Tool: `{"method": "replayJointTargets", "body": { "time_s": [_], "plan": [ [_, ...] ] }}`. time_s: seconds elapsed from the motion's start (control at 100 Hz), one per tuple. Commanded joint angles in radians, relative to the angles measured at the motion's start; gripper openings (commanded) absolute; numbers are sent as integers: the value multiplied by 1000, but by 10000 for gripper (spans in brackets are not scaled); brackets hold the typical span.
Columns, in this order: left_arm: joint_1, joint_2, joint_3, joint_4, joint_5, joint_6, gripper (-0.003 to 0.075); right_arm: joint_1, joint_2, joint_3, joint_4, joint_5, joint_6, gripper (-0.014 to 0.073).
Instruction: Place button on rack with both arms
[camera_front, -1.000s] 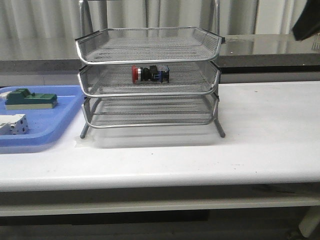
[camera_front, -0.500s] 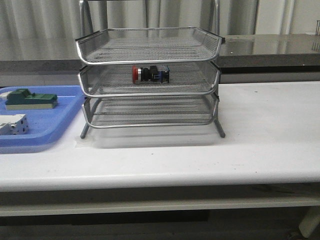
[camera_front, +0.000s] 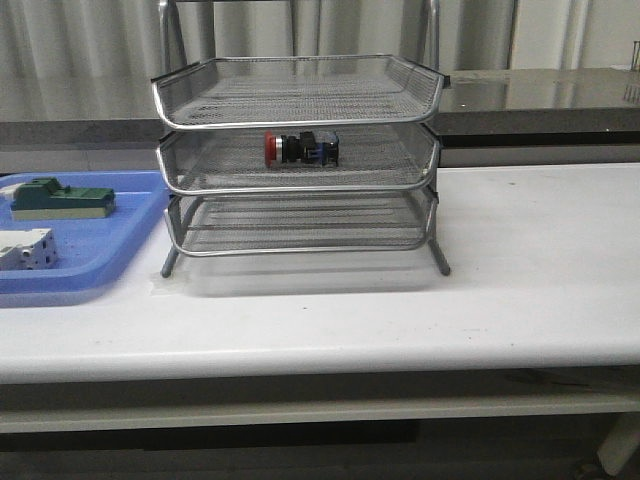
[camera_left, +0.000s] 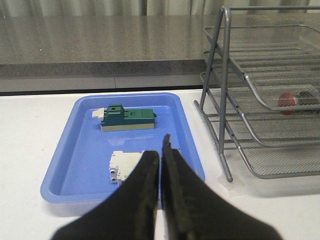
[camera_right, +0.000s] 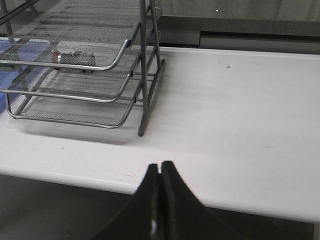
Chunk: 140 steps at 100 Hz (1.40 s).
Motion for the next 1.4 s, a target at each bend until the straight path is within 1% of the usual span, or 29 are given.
{"method": "replayJointTargets", "body": {
  "time_s": [0.0,0.94,1.06,1.13,1.3,1.39],
  "plan": [
    [7,4,-27,-11,-75,-8,4,-7,5,-22,-4,-68,-8,-67],
    [7,4,-27,-11,-75,-8,4,-7,5,-18,-5,-72,-9,-67],
    [7,4,-27,-11,-75,-8,4,-7,-5,-7,-22,-104,-6,-67],
    [7,4,-27,-11,-75,-8,4,-7,-30,21,-56,-147,31,-67],
    [7,4,-27,-11,-75,-8,4,-7,-124,118,-161,-213,197,-67],
    [7,4,-27,-11,-75,-8,4,-7,-178,175,-198,-232,236,-67]
  ]
}}
